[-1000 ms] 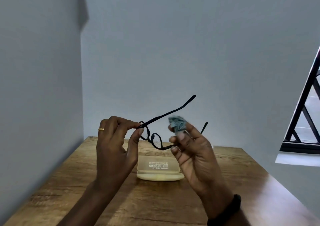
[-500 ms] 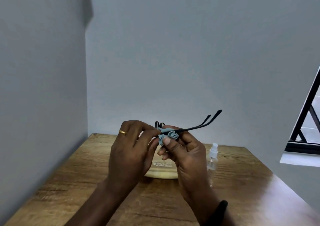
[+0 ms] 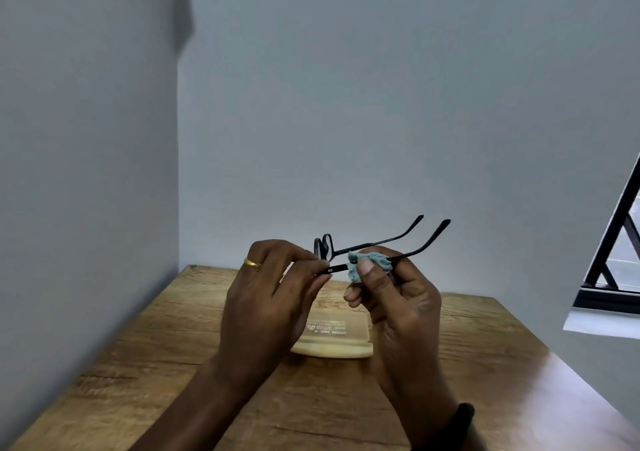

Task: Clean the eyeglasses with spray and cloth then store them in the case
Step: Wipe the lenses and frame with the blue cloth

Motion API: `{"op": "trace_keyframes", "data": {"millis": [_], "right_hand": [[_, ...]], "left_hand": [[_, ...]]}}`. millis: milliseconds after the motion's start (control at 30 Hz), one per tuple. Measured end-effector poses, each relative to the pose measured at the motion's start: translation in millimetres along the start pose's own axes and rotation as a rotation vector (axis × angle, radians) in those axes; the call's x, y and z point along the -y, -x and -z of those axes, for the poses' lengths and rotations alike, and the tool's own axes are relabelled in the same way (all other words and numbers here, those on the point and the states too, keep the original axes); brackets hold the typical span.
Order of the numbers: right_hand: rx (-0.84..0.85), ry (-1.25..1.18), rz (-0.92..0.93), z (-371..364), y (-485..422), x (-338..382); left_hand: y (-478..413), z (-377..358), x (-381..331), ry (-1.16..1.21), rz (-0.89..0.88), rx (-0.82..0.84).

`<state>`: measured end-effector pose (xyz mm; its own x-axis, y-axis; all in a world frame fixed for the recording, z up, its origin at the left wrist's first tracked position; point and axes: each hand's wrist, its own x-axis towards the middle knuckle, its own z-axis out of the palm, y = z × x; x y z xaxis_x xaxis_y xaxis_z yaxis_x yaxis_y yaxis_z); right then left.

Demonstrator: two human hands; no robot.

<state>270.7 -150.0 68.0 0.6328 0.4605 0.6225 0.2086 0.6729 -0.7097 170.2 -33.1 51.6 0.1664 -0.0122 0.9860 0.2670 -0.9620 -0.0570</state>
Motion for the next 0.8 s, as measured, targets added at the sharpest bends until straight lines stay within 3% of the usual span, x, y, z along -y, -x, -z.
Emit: {"op": "trace_keyframes", "data": {"millis": [533, 667, 733, 800], "right_hand": [[-0.024, -0.379, -0.1, 30, -21, 22], [-0.112, -0.541, -0.193, 40, -26, 27], [-0.136, -0.486, -0.189, 44, -28, 24], [-0.117, -0.147, -0.109, 43, -26, 18]], "left_hand": [[0, -4, 7, 0.017, 0.032, -0.033], [1, -4, 7, 0.065, 0.087, -0.022], [1, -4, 6, 0.12, 0.183, -0.029], [0, -4, 6, 0.197, 0.318, -0.048]]}}
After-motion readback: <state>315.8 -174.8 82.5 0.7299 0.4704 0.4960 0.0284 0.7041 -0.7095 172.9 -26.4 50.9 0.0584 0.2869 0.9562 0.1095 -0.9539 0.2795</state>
